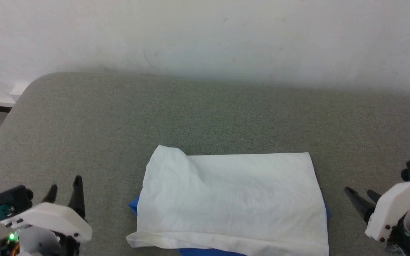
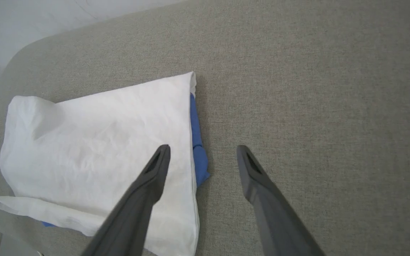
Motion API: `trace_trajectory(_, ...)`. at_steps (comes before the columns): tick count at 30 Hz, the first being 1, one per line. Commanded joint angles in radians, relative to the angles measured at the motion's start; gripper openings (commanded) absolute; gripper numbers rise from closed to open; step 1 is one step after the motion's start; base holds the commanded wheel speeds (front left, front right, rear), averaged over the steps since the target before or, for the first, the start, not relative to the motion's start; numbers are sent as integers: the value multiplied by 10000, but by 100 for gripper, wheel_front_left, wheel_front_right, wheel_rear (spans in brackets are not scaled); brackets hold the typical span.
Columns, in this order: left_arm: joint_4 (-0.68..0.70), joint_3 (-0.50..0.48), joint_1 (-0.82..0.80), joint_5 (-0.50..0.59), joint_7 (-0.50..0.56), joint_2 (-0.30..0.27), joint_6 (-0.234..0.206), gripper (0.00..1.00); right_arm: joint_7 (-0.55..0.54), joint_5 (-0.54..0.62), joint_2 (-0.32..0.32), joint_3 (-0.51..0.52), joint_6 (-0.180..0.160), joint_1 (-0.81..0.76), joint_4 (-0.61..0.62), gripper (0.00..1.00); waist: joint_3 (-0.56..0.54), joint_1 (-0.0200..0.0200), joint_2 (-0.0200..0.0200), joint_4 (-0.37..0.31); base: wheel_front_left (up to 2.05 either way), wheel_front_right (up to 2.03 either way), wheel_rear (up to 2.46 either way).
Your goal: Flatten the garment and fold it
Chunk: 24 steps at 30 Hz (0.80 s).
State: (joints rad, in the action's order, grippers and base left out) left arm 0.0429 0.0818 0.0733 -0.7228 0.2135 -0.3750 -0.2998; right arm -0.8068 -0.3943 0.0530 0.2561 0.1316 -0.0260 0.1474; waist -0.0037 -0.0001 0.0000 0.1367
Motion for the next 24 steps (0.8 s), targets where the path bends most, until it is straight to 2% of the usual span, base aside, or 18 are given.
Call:
trace_trajectory(1,256,-56,-510,435,-790,-40,196,100,-288,88,88,-138,-9,461,-282,100,131,1,0,50,0,0,0)
trace_trajectory(7,163,377,-1506,1751,-4078,288,1174,100,-894,102,1006,-1313,-9,1510,-2018,100,567,1,0,267,0,0,0)
trace_trajectory(9,13,552,-1713,2209,-4534,416,1373,100,-1007,-24,1284,-1745,-9,1715,-2578,100,715,1,0,344,0,0,0)
trace_trajectory(12,-91,622,-1940,2773,-4727,703,1614,100,-1038,-383,1538,-2331,-9,2009,-3228,100,982,1,0,447,0,0,0)
trace_trajectory(16,129,255,-1962,3452,-4747,1137,1884,100,-856,-950,1656,-3207,-9,2353,-3794,100,1234,1,0,469,0,0,0)
trace_trajectory(24,6,-483,-1747,4026,-4751,1848,2524,100,-387,-1482,1840,-4455,-9,2832,-4643,100,1394,1,0,492,0,0,0)
